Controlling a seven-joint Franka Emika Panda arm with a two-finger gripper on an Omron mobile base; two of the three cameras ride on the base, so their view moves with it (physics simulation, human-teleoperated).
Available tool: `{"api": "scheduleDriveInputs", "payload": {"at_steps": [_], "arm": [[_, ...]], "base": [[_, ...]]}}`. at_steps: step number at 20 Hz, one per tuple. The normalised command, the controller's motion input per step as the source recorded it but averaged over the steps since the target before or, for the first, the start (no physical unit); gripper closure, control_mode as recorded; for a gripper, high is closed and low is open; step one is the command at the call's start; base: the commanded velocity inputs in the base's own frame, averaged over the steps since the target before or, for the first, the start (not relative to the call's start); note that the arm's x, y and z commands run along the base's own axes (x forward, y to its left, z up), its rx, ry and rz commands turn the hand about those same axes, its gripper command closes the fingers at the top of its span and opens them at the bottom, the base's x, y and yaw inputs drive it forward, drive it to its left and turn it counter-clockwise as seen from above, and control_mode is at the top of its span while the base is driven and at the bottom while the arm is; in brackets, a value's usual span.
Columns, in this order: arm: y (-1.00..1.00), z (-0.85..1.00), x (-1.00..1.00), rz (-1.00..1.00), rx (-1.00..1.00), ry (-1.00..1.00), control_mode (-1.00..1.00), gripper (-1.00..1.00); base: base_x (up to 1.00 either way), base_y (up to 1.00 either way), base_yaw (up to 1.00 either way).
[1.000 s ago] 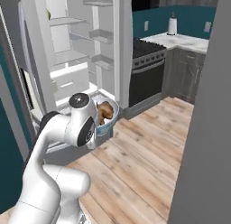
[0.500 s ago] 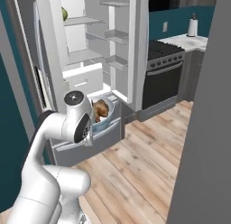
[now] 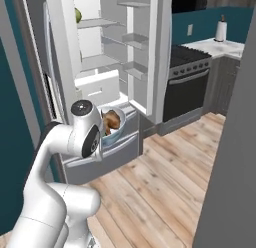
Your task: Pick the chicken drumstick and corn from their plates and place them in the bowl. Then put the bowl in the fridge.
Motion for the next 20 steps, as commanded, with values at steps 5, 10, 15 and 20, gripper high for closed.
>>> {"api": "scheduleDriveInputs", "payload": {"at_steps": [5, 10, 15, 20], "arm": [[0.00, 0.00, 0.00, 0.00, 0.00, 0.00, 1.00, 1.00], [0.00, 0.00, 0.00, 0.00, 0.00, 0.00, 1.00, 1.00], [0.00, 0.00, 0.00, 0.00, 0.00, 0.00, 1.00, 1.00], [0.00, 0.00, 0.00, 0.00, 0.00, 0.00, 1.00, 1.00]], "base": [[0.77, -0.21, 0.06], [0.76, -0.12, 0.00], [0.41, -0.09, 0.03], [0.53, -0.10, 0.13]]}}
